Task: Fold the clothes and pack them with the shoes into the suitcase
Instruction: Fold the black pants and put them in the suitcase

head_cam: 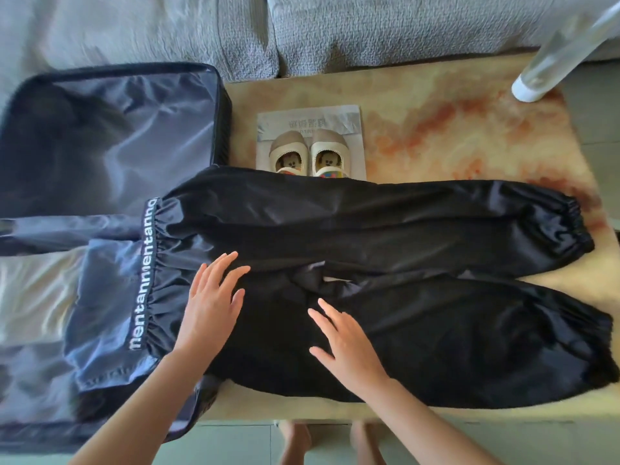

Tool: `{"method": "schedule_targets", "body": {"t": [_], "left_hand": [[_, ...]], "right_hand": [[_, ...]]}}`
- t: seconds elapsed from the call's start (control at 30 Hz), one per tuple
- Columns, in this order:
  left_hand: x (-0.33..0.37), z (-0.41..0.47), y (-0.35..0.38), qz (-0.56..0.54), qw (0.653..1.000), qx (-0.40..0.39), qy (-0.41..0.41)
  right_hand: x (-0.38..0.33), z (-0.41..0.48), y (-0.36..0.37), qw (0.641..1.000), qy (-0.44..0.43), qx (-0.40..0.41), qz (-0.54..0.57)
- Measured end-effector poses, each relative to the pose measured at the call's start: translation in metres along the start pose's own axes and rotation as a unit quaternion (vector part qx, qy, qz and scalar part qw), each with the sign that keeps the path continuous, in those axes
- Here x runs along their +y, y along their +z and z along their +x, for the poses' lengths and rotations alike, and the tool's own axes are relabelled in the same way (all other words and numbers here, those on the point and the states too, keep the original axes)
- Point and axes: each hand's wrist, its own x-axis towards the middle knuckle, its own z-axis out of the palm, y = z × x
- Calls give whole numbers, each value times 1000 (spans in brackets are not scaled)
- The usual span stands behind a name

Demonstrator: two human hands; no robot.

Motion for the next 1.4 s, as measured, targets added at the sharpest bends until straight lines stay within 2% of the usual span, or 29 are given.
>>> {"method": "schedule_targets", "body": {"t": [0.1, 0.2, 0.27, 0.33, 0.4, 0.47, 0.6, 0.7, 0.8, 0.87, 0.97, 1.07, 1.17, 1.3, 1.4], "left_hand": [[-31, -24, -14, -63, 990, 35, -123], [-61, -48, -19, -134, 952, 37, -273], [-76, -61, -22, -167, 924, 30, -342], [-90, -66, -27, -224, 881, 36, -415], [-103, -66, -30, -325, 815, 37, -478], [-111, -66, -33, -363, 783, 34, -505], [-122, -71, -36, -386, 760, 7, -523], [-129, -75, -37, -441, 735, -34, -513], [-132, -75, -43, -479, 719, -14, -503], [-129, -71, -50, -519, 695, 7, -497], [-122, -64, -61, -567, 663, 32, -487], [-113, -55, -72, -595, 644, 51, -478], [-109, -47, -80, -622, 620, 74, -474], [-104, -41, -88, -614, 632, 129, -456], [-101, -47, -94, -592, 676, 158, -411]], "right_hand": [[-35, 8, 4, 999, -43, -6, -4], [-64, 17, 9, 997, -72, -3, -8], [-81, 22, 18, 996, -92, -8, -11], [-96, 26, 32, 994, -109, -13, -16], [-109, 28, 49, 993, -112, -5, -38], [-120, 30, 63, 991, -108, 14, -76], [-131, 28, 81, 989, -89, 71, -93], [-126, 25, 88, 980, -85, 168, -67], [-115, 19, 86, 963, -105, 234, -82], [-108, 15, 78, 957, -101, 269, -42], [-110, 12, 63, 959, -96, 262, 52], [-134, 13, 58, 971, -117, 199, 67], [-161, 22, 66, 969, -119, 205, 69], [-187, 38, 73, 954, -55, 276, 108], [-189, 46, 71, 939, -30, 333, 86]]}}
